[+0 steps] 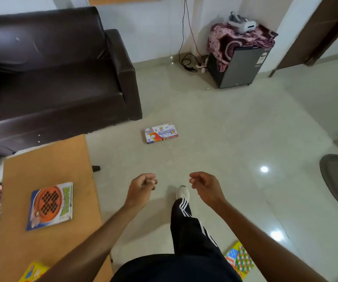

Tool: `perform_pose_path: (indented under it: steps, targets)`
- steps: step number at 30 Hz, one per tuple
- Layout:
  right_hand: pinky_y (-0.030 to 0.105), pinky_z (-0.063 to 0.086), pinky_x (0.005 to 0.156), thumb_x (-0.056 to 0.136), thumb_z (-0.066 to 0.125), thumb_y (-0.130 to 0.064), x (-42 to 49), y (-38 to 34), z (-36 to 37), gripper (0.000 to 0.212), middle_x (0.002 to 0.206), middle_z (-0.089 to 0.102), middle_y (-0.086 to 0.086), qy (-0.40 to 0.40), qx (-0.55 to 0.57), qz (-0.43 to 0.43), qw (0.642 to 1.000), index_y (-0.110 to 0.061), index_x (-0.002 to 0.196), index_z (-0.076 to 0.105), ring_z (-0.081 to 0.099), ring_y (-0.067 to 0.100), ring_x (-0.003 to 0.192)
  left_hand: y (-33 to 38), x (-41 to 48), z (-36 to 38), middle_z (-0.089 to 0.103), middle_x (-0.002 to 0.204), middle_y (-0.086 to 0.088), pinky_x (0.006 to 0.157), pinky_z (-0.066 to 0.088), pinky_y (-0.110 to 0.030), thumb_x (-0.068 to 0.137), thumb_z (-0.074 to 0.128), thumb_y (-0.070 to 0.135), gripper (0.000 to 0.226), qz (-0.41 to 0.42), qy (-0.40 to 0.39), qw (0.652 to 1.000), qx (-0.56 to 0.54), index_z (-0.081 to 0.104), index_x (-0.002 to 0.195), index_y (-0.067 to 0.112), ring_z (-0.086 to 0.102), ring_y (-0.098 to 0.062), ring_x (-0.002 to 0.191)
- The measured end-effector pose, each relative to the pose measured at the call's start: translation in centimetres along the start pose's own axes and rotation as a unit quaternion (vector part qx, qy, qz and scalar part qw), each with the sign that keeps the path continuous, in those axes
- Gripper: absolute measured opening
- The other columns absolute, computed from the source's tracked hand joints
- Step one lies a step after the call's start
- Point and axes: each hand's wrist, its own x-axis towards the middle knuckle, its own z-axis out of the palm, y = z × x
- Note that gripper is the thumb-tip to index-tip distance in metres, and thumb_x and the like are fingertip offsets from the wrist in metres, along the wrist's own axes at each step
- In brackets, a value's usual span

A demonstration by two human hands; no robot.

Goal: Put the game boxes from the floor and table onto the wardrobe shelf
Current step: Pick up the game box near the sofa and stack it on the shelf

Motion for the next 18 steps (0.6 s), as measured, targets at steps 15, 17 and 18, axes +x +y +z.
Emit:
perform_pose_path:
  steps: [15,17,18]
  targets:
    - [0.025,0.052,0.080,0.087,0.059,-0.014,40.2,-11.7,1.0,0.020,0.093,0.074,0.002,-0.039,-0.003,0.066,0.997,-0.018,0.102,0.072,0.069,0.019,0.086,15.4,36.9,0.1,0.072,0.088,-0.005,0.078,0.054,-0.036,0.083,0.054,0.012,0.019,-0.074,0.023,0.996,0.042,0.067,0.093,0.022,0.065,-0.022,0.078]
    - [0.025,0.052,0.076,0.086,0.058,-0.014,45.1,-11.6,2.5,0.021,0.091,0.074,0.003,-0.020,0.014,0.086,0.996,-0.019,0.101,0.072,0.069,0.020,0.085,16.3,42.9,-0.1,0.073,0.088,-0.007,0.081,0.055,-0.037,0.079,0.056,0.018,0.017,-0.074,0.007,0.995,0.063,0.067,0.091,0.025,0.066,-0.021,0.077]
    - [0.028,0.053,0.077,0.084,0.057,-0.014,47.5,-11.3,3.2,0.023,0.091,0.074,0.003,-0.007,0.024,0.097,0.995,-0.018,0.101,0.072,0.069,0.021,0.084,16.4,46.1,-0.2,0.072,0.088,-0.009,0.084,0.055,-0.039,0.080,0.058,0.017,0.015,-0.074,-0.001,0.995,0.074,0.066,0.092,0.023,0.066,-0.022,0.077]
